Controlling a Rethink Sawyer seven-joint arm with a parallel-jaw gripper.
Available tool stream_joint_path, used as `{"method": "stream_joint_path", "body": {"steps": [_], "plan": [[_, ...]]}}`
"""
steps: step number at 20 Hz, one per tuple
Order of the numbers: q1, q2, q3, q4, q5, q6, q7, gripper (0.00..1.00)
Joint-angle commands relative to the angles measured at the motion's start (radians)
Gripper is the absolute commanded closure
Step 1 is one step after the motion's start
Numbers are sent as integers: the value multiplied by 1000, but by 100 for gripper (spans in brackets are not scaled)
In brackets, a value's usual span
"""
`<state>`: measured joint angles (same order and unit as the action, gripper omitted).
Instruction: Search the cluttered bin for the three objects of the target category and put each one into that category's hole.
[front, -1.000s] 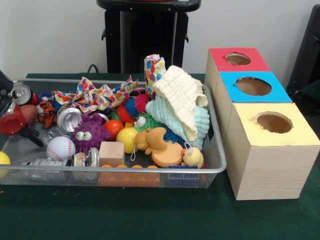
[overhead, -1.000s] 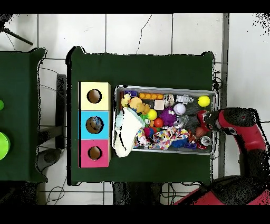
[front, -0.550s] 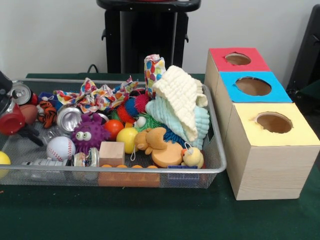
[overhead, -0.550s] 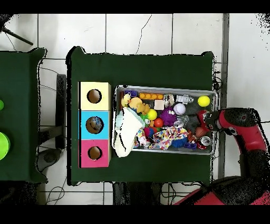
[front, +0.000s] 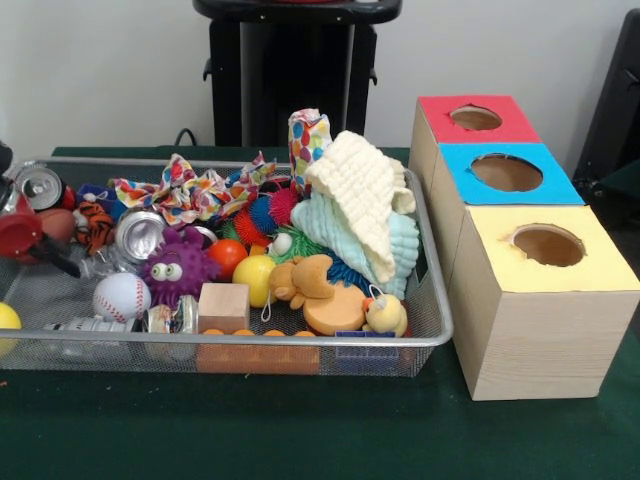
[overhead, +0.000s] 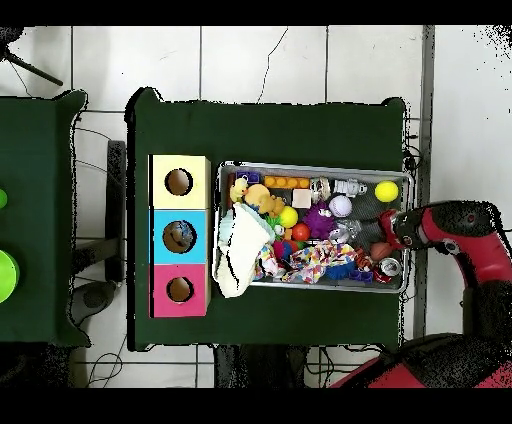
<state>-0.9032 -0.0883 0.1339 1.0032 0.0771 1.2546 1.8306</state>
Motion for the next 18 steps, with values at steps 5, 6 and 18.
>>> {"method": "stream_joint_path", "body": {"steps": [5,6,18], "plan": [[-5,54,53,-251,-94,167,-120,0],[-11,58,61,-234,-83,153,-115,0],[-69,10,124,92,16,-121,-68,0]]}}
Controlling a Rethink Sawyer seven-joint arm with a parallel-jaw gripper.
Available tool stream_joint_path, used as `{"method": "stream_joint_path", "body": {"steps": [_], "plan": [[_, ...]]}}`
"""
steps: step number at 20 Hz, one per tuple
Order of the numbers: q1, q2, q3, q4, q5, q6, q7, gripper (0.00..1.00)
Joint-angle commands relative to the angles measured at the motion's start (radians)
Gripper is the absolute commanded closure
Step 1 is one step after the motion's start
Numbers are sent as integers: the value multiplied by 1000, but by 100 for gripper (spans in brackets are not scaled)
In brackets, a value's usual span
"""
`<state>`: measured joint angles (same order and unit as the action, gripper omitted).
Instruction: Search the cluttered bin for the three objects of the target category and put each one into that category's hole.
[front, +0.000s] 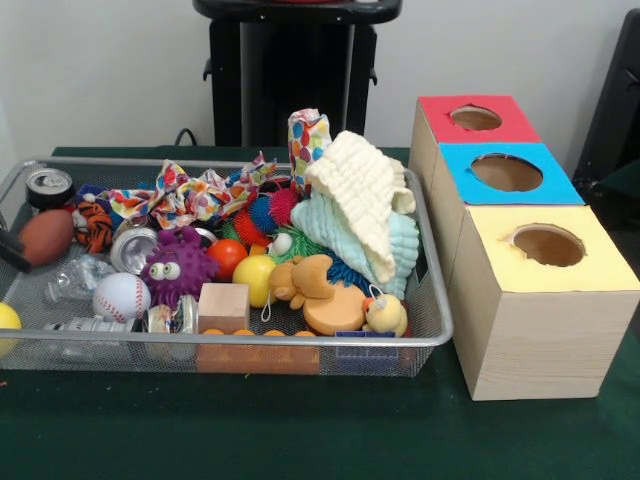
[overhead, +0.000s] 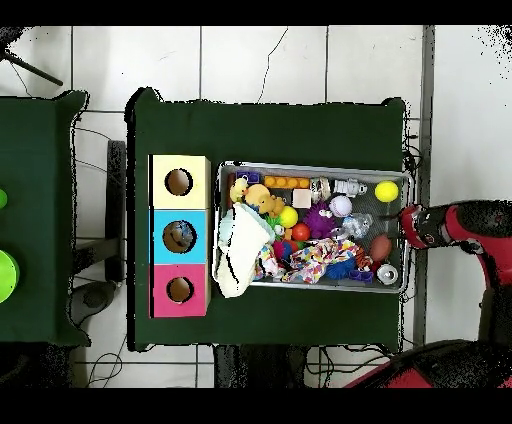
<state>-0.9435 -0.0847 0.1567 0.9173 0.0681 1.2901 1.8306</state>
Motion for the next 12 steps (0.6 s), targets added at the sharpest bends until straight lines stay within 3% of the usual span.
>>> {"method": "stream_joint_path", "body": {"steps": [1,9,12], "plan": [[-38,10,117,197,40,-161,-73,0],[-63,-15,158,314,91,-174,-61,0],[-65,-9,172,308,99,-172,-65,0]]}}
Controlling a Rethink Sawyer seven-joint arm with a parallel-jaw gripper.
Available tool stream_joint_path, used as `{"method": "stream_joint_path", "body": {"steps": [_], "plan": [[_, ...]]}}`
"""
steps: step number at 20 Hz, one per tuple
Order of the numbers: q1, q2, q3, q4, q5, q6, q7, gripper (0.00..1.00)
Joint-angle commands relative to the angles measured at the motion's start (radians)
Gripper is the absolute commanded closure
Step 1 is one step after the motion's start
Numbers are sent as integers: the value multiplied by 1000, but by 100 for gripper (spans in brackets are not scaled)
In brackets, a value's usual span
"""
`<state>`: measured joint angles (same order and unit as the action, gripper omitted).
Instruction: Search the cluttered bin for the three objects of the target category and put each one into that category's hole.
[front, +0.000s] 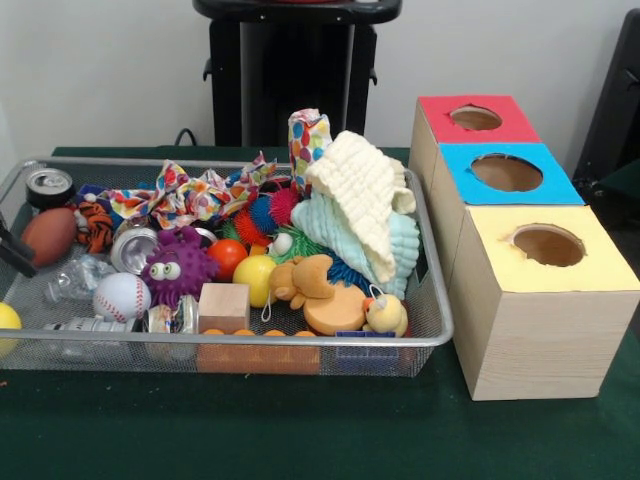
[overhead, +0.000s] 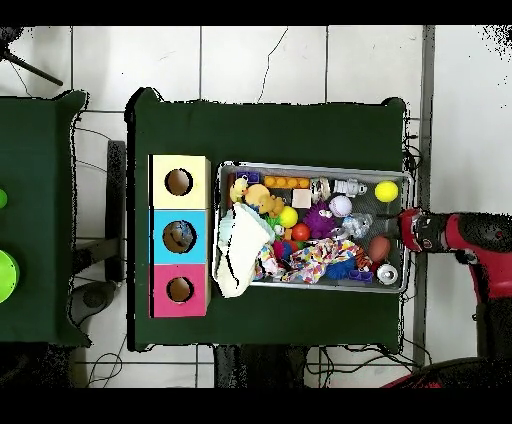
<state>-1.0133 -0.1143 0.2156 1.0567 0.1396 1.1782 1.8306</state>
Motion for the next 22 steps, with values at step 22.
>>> {"method": "stream_joint_path", "body": {"steps": [22], "plan": [[29,121,117,-119,-63,6,-131,0]]}}
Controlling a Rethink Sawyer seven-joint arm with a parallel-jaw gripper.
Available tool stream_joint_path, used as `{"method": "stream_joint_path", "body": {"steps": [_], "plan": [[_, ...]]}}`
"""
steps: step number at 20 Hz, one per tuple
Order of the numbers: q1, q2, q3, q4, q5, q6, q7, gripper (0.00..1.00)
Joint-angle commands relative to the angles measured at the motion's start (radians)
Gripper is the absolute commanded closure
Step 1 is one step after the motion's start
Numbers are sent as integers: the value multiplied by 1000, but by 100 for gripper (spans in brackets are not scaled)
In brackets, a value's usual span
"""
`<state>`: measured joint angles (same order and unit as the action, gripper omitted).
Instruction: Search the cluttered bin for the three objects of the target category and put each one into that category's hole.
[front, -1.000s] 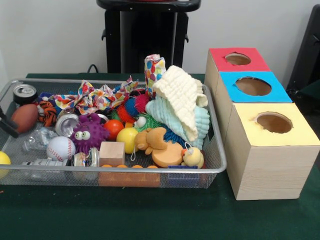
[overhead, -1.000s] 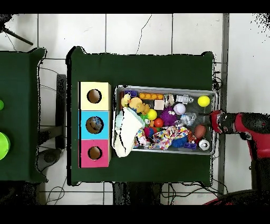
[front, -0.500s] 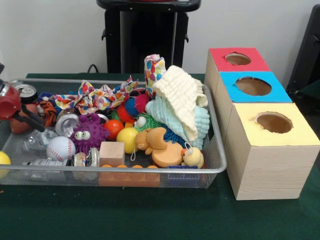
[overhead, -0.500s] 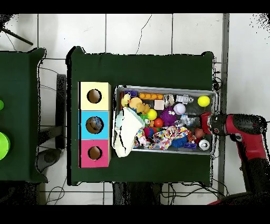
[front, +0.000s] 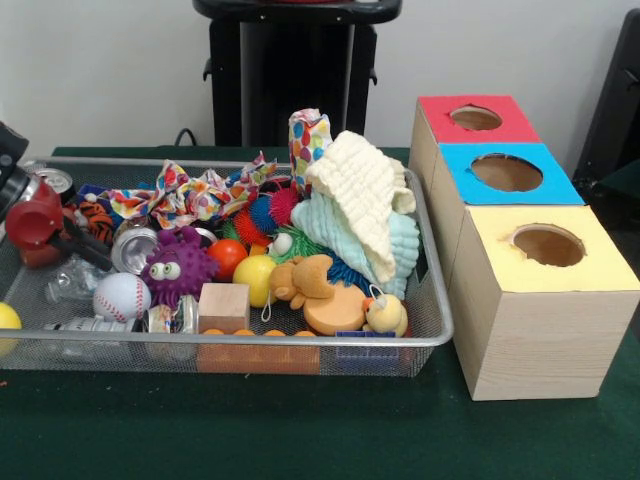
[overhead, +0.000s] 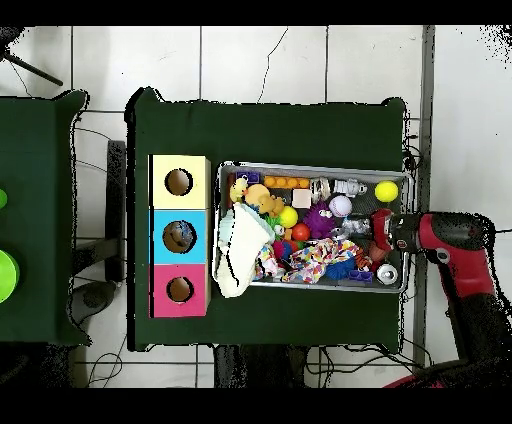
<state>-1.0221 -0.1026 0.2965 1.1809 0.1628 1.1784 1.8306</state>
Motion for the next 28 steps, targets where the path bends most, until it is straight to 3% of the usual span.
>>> {"method": "stream_joint_path", "body": {"steps": [1,8,12,24,28], "plan": [[44,111,21,-275,-112,0,-133,0],[87,13,-85,-334,-264,-49,-107,0],[97,-9,-91,-369,-326,-72,-122,0],[91,6,-64,-382,-387,-106,-117,0],[90,21,-73,-342,-405,-267,-65,0]]}}
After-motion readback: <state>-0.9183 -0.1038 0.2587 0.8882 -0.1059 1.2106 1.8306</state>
